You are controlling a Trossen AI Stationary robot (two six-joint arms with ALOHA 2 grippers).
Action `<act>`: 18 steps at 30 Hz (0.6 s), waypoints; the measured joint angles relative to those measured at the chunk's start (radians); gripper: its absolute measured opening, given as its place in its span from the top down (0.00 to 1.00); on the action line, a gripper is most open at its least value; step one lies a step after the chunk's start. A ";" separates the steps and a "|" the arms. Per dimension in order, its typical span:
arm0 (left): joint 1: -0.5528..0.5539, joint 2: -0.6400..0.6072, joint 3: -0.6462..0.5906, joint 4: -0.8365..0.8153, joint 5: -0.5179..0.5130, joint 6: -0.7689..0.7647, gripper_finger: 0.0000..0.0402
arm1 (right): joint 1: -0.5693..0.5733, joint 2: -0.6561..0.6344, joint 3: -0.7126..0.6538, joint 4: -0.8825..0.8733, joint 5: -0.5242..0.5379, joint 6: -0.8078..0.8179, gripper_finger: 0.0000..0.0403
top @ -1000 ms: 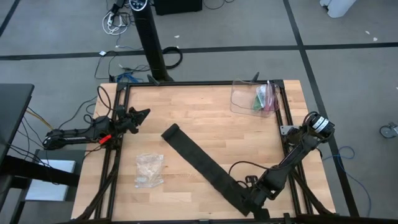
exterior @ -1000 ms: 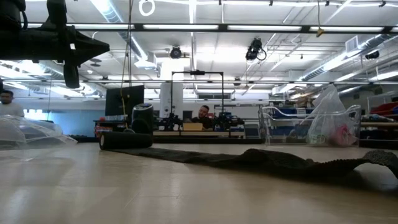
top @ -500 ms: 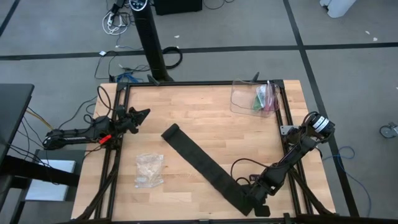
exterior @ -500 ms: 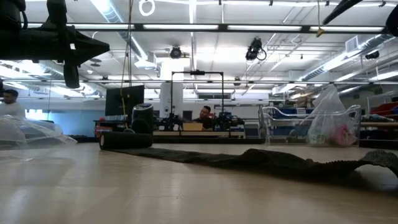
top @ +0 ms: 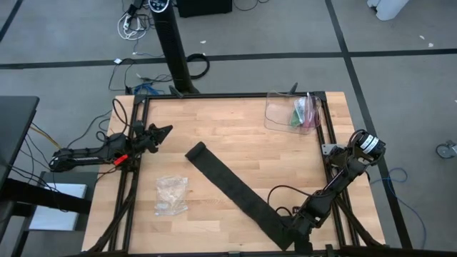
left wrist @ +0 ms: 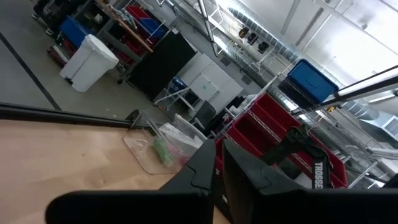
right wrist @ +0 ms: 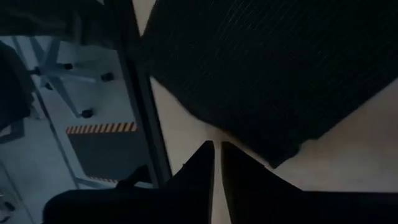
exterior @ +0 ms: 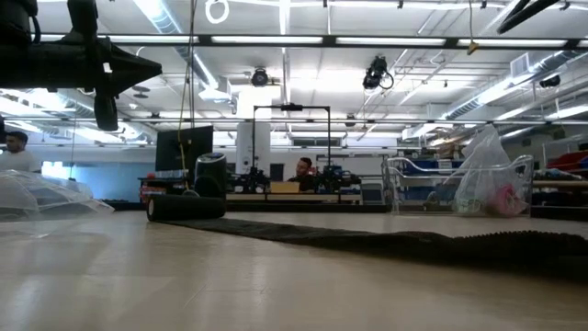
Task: Roll bandage
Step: Roll the black bandage
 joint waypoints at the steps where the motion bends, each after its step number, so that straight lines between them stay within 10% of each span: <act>1: 0.000 0.000 0.000 0.000 0.000 -0.002 0.91 | 0.001 0.000 0.000 0.007 -0.004 0.011 0.90; 18: -0.001 0.015 0.129 -0.191 0.253 -0.189 0.91 | -0.012 -0.130 0.127 -0.162 -0.011 0.085 0.79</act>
